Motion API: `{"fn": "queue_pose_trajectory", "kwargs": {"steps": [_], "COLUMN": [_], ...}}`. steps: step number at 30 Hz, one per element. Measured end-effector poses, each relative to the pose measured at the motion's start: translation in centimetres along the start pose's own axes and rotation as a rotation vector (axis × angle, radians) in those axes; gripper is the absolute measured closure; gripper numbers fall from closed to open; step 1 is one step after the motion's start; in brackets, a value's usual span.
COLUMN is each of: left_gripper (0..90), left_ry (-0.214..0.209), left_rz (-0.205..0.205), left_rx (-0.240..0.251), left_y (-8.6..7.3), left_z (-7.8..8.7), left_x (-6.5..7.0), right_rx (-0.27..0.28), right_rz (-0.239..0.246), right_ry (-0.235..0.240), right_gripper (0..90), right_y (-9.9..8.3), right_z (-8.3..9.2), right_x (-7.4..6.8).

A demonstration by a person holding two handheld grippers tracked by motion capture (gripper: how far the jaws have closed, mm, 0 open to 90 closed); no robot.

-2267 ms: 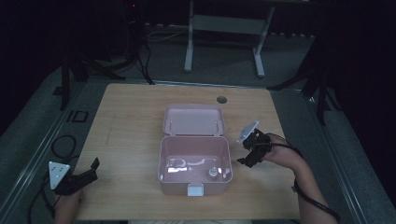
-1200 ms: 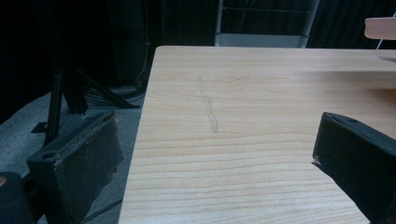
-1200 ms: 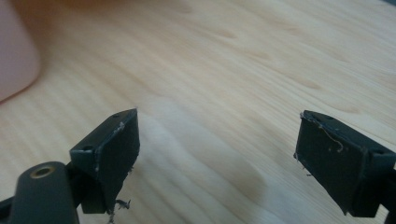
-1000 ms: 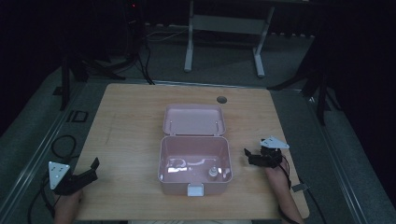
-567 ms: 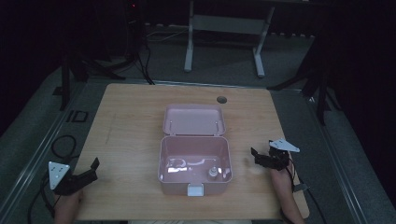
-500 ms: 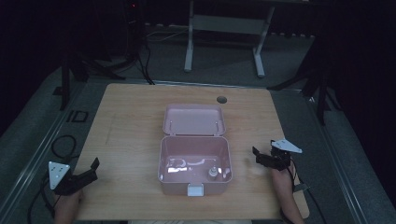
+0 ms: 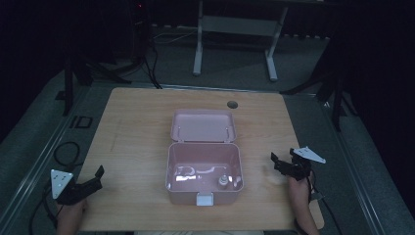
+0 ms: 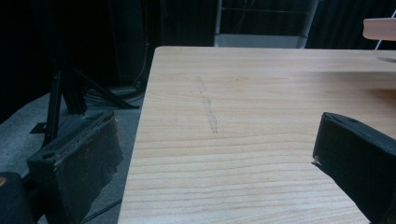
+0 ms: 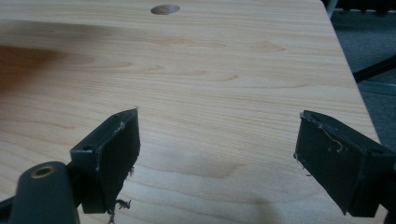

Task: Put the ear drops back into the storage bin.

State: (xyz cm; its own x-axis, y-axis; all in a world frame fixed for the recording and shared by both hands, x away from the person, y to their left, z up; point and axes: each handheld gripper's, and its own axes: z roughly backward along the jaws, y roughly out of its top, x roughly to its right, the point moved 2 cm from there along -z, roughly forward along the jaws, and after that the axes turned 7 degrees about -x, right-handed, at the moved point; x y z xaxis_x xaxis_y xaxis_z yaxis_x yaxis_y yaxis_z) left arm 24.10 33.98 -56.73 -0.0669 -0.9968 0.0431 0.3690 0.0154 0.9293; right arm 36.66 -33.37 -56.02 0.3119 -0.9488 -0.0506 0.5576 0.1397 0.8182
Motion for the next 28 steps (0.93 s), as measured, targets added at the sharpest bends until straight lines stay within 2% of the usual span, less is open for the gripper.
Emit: {"fn": "queue_pose_trajectory", "kwargs": {"steps": [2,4,5,8,12,28], "left_gripper": [1.4,1.4,1.4,1.4,1.4,1.4], "left_ry": [0.000,-0.002,-0.001,-0.002,-0.002,-0.002], "left_rz": [0.000,-0.001,-0.001,0.001,0.002,0.007], "left_rx": [0.001,0.001,0.000,0.001,0.001,0.000], "left_y": [0.0,0.0,0.0,0.0,0.0,0.0], "left_z": [0.0,0.0,0.0,0.0,0.0,0.0], "left_x": [0.0,0.0,0.0,0.0,0.0,-0.1], "right_rx": [0.006,0.018,0.025,0.041,0.025,0.002], "right_rz": [-0.011,-0.034,-0.044,-0.093,-0.143,-0.142], "right_ry": [0.000,0.020,0.012,0.030,0.036,0.042], "right_gripper": [13.6,13.6,13.6,13.6,13.5,13.3], "right_y": [0.0,0.0,0.0,-0.1,-0.3,-0.2], "right_z": [0.1,0.2,0.3,0.4,0.2,-0.1], "right_x": [0.1,0.3,0.4,0.9,1.3,1.2]}}
